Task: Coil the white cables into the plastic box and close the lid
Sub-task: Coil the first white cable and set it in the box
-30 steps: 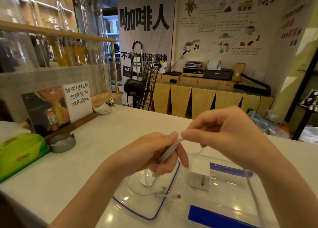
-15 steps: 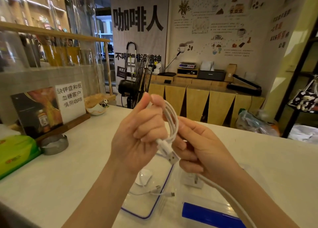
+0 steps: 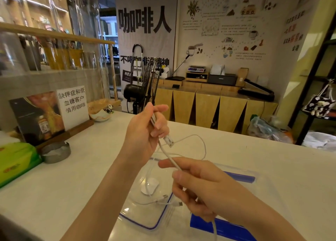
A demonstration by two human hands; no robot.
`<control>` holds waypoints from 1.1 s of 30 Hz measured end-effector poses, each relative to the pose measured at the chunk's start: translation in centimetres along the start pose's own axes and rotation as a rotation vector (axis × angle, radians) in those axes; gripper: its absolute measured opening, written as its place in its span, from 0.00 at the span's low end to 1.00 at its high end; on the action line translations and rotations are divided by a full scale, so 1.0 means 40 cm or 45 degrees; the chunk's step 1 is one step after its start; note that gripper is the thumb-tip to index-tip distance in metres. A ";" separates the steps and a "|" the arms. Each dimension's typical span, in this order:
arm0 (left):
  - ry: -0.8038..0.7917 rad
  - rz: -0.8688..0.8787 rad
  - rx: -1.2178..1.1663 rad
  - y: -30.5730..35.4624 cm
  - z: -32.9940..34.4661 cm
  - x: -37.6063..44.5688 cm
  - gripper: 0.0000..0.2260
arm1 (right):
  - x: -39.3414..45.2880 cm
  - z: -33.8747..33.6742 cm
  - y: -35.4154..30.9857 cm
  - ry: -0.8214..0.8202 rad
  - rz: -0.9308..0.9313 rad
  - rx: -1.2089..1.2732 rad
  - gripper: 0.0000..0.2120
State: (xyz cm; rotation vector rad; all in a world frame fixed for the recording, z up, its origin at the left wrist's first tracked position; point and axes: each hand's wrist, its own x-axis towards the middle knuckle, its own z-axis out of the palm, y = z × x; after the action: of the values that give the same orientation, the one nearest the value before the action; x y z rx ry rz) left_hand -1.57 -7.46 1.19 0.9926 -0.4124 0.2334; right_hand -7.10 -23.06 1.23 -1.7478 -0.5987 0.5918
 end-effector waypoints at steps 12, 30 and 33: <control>-0.513 -0.377 0.886 -0.047 -0.012 -0.043 0.23 | 0.032 -0.128 -0.050 0.305 -0.187 -0.275 0.09; -0.214 -0.434 -0.826 -0.040 -0.012 0.064 0.16 | 0.130 -0.075 0.054 0.045 0.058 0.550 0.12; -0.075 -0.305 -0.435 -0.051 -0.017 0.072 0.16 | 0.113 -0.078 0.057 0.008 0.155 0.293 0.11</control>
State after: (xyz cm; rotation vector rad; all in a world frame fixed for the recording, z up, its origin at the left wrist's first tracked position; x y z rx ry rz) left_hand 1.93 -7.98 0.57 0.7048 -0.3680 -0.0822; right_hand -1.47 -22.81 -0.64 -1.5754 -0.4043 0.7106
